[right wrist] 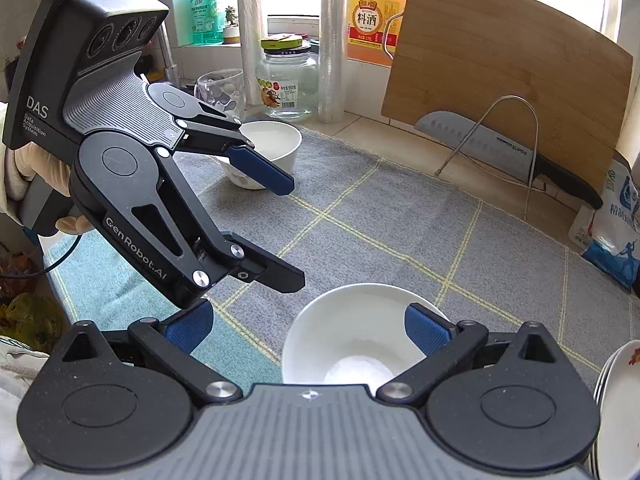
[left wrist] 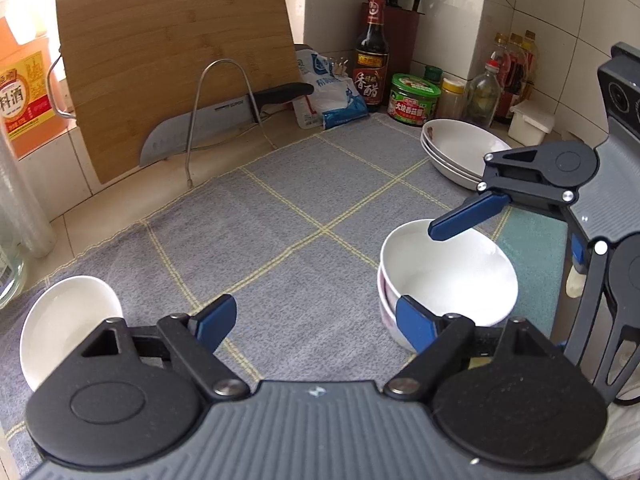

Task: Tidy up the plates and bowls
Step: 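Move both tools to the white bowl beside the glass jar, then grip the rim of the white bowl with both tools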

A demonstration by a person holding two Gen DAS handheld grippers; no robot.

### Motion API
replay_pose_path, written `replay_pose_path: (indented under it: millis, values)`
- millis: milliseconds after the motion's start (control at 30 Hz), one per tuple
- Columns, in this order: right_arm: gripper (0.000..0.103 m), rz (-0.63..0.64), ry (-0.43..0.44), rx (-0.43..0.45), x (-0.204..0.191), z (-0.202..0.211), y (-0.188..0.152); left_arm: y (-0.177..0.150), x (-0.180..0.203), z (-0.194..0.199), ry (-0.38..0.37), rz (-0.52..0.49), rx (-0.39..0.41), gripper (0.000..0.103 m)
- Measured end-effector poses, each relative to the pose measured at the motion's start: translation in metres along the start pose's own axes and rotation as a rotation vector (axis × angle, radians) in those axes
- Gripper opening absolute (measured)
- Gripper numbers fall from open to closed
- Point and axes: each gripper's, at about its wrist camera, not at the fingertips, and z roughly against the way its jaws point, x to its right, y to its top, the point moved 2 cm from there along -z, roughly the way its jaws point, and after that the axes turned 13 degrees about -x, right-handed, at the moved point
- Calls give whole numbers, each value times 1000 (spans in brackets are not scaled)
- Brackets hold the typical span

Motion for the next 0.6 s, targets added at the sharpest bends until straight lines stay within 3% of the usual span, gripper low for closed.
replay_pose_path:
  millis: [300, 600]
  values:
    - [103, 55, -7, 0, -23, -15, 39, -30, -67, 13, 68, 152, 40, 87]
    - [103, 110, -7, -4, -41, -45, 88, -35, -126, 20, 154, 240, 70, 87]
